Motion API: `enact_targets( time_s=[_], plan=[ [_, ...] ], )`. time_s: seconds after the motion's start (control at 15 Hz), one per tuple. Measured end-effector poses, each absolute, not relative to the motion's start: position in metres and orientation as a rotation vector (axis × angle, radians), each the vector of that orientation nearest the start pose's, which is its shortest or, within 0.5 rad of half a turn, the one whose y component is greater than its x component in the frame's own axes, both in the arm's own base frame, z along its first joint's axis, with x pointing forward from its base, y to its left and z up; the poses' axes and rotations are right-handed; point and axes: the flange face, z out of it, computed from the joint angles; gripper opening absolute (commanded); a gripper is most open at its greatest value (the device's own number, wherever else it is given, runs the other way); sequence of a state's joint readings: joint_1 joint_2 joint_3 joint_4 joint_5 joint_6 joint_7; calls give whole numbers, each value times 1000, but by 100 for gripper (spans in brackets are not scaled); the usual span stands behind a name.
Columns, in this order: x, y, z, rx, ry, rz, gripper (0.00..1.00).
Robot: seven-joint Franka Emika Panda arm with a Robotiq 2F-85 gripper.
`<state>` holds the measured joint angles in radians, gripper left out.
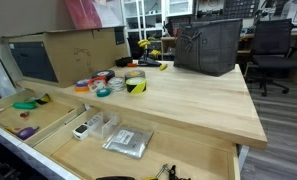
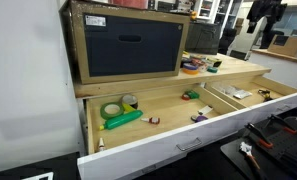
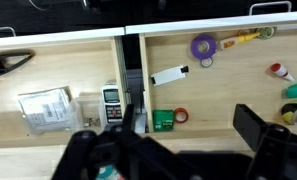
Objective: Take the green tape out of the drawer
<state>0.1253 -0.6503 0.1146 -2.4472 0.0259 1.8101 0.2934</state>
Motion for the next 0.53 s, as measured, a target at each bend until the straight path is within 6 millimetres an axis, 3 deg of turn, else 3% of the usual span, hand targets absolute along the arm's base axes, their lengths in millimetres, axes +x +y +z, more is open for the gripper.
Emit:
enact_targets(
  time_s=[0.2,0.53],
  plan=[
    [343,91,551,-3168,139,-100,100],
    [369,88,581,-3151,190,-170,100]
  ],
)
